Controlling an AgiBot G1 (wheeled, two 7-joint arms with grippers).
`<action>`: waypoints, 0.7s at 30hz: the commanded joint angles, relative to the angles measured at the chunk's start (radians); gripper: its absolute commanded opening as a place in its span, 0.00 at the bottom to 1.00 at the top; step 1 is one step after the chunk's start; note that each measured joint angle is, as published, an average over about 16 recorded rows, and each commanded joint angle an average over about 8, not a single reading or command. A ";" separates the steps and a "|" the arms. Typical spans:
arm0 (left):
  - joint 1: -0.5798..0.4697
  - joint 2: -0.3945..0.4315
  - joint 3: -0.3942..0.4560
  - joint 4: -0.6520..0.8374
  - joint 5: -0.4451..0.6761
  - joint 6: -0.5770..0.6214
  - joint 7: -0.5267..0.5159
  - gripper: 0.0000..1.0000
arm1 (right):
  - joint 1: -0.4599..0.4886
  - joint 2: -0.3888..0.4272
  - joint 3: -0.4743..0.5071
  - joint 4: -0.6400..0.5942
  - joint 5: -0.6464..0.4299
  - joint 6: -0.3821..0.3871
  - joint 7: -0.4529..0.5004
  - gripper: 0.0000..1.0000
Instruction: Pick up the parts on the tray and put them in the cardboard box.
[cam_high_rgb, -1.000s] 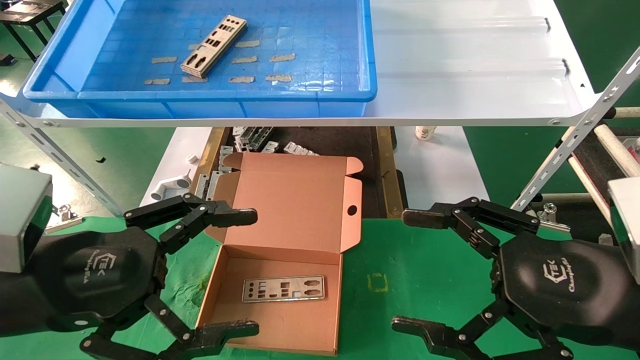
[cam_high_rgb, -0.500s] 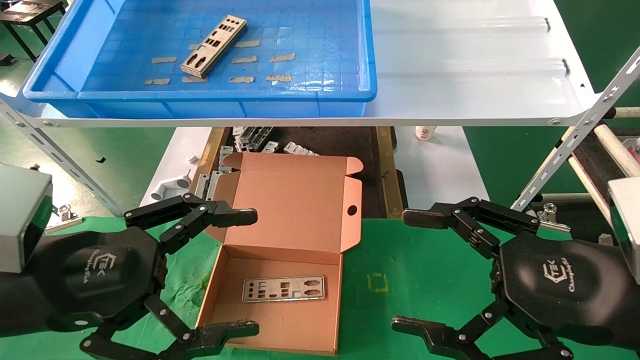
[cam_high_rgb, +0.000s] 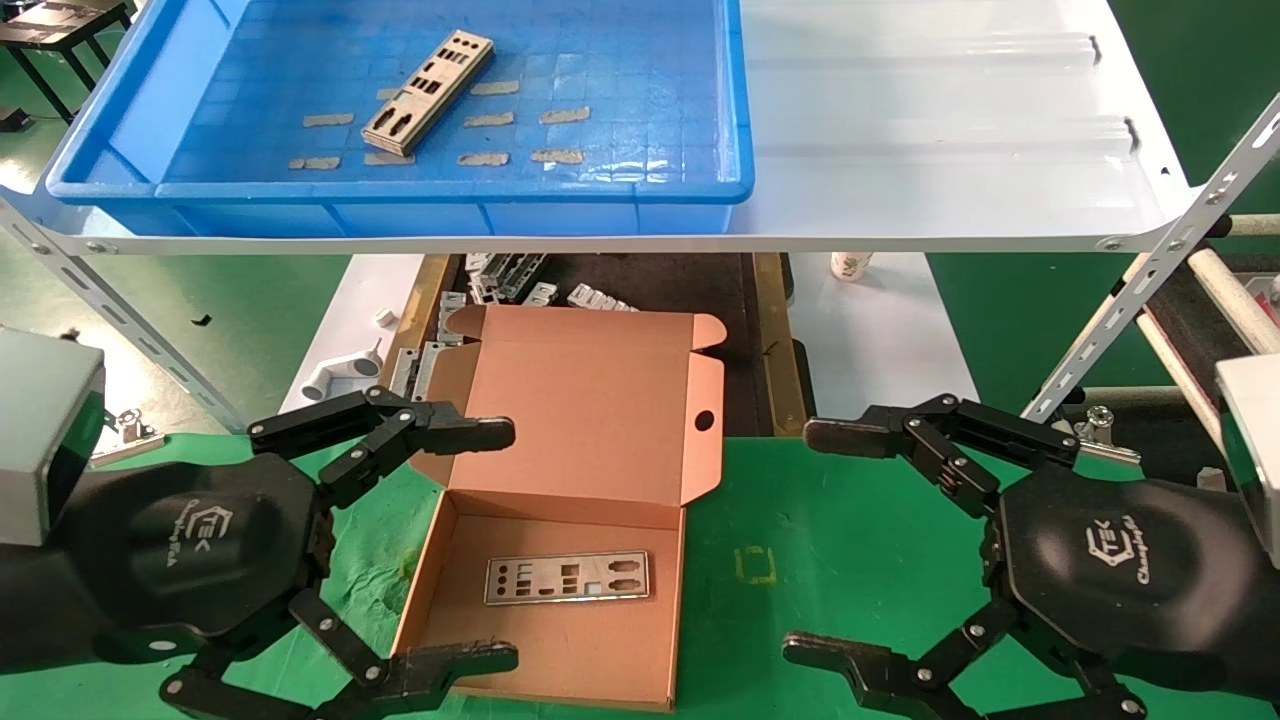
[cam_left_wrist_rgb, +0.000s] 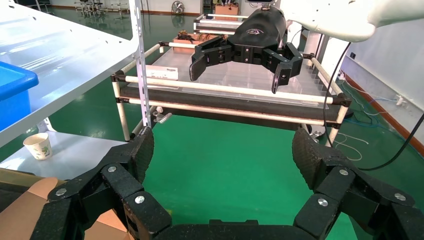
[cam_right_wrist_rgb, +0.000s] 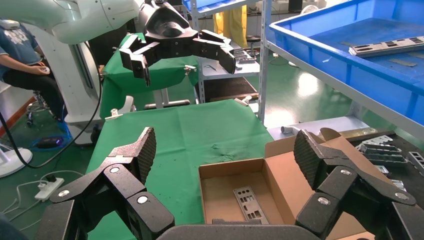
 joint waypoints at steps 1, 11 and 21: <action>0.000 0.000 0.000 0.000 0.000 0.000 0.000 1.00 | 0.000 0.000 0.000 0.000 0.000 0.000 0.000 1.00; 0.000 0.000 0.000 0.000 0.000 0.000 0.000 1.00 | 0.000 0.000 0.000 0.000 0.000 0.000 0.000 1.00; 0.000 0.000 0.000 0.000 0.000 0.000 0.000 1.00 | 0.000 0.000 0.000 0.000 0.000 0.000 0.000 1.00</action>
